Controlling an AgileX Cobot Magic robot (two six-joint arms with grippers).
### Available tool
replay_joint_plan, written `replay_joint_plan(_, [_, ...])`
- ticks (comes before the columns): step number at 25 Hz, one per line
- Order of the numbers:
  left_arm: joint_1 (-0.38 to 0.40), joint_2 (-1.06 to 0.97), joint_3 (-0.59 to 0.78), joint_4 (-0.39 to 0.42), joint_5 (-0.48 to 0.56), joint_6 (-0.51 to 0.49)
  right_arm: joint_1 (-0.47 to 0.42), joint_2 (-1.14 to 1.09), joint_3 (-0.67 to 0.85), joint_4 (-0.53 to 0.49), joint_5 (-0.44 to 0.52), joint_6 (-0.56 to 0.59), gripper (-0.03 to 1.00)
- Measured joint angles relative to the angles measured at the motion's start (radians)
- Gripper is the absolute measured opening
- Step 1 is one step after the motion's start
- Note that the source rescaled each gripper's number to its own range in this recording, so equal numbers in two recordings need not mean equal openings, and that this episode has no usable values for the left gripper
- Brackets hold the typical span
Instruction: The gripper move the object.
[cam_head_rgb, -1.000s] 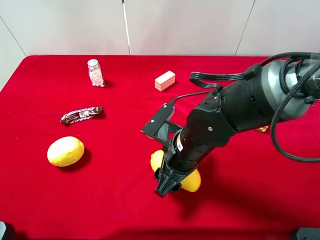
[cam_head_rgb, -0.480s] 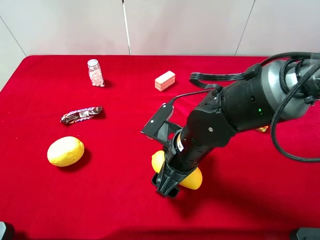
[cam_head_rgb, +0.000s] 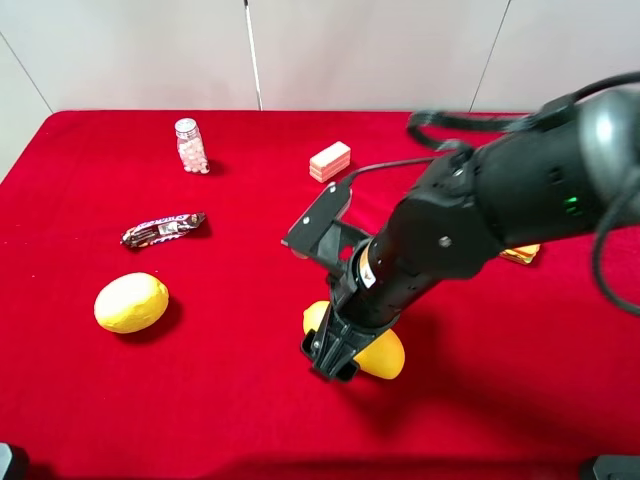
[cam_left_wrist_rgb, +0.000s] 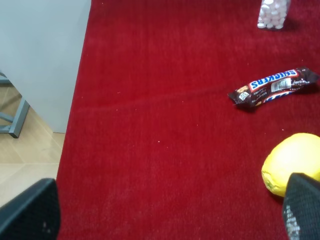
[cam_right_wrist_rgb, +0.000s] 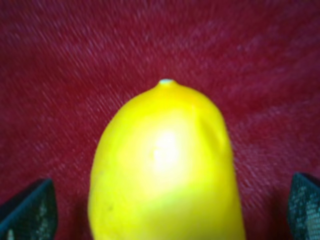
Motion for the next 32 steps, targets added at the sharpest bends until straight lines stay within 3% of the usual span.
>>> replay_joint_plan(16, [0.000, 0.000, 0.000, 0.000, 0.000, 0.000, 0.000, -0.360, 0.000, -0.101, 0.287, 0.054, 1.00])
replay_joint_plan(32, [0.000, 0.000, 0.000, 0.000, 0.000, 0.000, 0.008, -0.763, 0.003, -0.107, 0.567, 0.065, 1.00])
